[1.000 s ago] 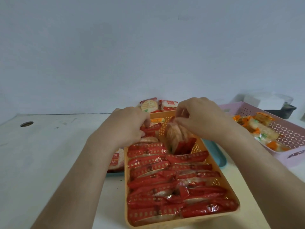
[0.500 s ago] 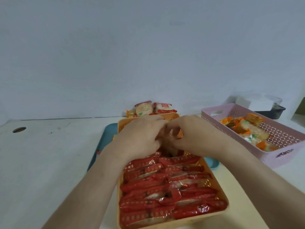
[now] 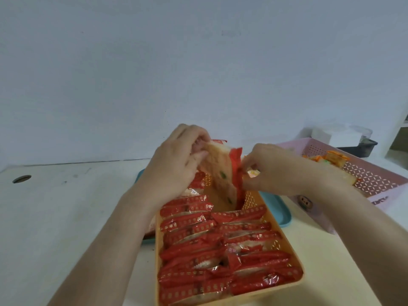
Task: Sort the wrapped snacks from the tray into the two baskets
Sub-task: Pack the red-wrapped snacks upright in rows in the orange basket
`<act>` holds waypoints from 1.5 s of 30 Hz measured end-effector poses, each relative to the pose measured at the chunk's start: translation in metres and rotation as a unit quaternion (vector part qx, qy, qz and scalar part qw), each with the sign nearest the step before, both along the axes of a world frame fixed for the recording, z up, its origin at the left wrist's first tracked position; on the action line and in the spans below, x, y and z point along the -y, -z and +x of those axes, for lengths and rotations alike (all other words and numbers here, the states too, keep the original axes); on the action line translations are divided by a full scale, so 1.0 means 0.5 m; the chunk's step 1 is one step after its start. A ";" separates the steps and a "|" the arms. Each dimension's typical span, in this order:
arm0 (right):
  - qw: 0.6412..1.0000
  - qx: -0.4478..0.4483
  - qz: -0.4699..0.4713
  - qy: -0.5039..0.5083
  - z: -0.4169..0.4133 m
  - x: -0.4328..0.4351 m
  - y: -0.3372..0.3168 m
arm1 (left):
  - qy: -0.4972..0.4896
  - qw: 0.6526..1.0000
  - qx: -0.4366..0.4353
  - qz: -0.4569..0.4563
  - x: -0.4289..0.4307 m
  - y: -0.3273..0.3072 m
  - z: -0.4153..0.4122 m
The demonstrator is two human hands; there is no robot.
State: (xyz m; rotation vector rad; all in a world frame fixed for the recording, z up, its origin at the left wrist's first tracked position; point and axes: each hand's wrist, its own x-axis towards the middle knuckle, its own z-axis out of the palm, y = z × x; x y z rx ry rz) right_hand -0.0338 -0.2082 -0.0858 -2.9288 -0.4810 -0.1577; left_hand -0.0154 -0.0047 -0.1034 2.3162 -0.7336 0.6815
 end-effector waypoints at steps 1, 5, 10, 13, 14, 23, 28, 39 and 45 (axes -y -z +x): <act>0.999 0.031 -0.028 0.016 0.001 -0.007 0.011 | -0.007 1.000 0.003 -0.021 -0.002 -0.001 0.001; 0.990 0.118 -0.057 0.057 -0.005 -0.044 0.047 | -0.012 0.995 0.015 -0.101 -0.004 -0.006 -0.001; 0.991 0.078 0.105 0.042 0.005 -0.040 0.040 | 0.002 0.989 0.023 -0.143 -0.005 -0.019 -0.010; 0.942 0.062 0.318 0.085 0.020 -0.015 0.030 | 0.010 0.982 0.023 -0.189 -0.008 -0.033 -0.019; 0.909 0.040 0.404 0.093 0.024 -0.006 0.023 | 0.018 0.978 0.023 -0.208 -0.008 -0.037 -0.023; 0.822 0.092 0.551 0.112 0.028 0.026 -0.003 | -0.010 0.999 -0.034 -0.040 0.035 -0.031 -0.060; 0.848 0.153 0.494 0.113 0.032 0.036 -0.008 | 0.001 0.993 -0.061 0.103 0.038 -0.024 -0.059; 0.976 0.145 0.164 0.012 0.000 0.009 -0.037 | 0.094 0.940 -0.167 0.282 0.051 -0.012 -0.062; 0.987 0.153 0.012 -0.039 -0.007 -0.036 -0.031 | 0.040 0.939 -0.129 0.315 0.044 -0.003 -0.053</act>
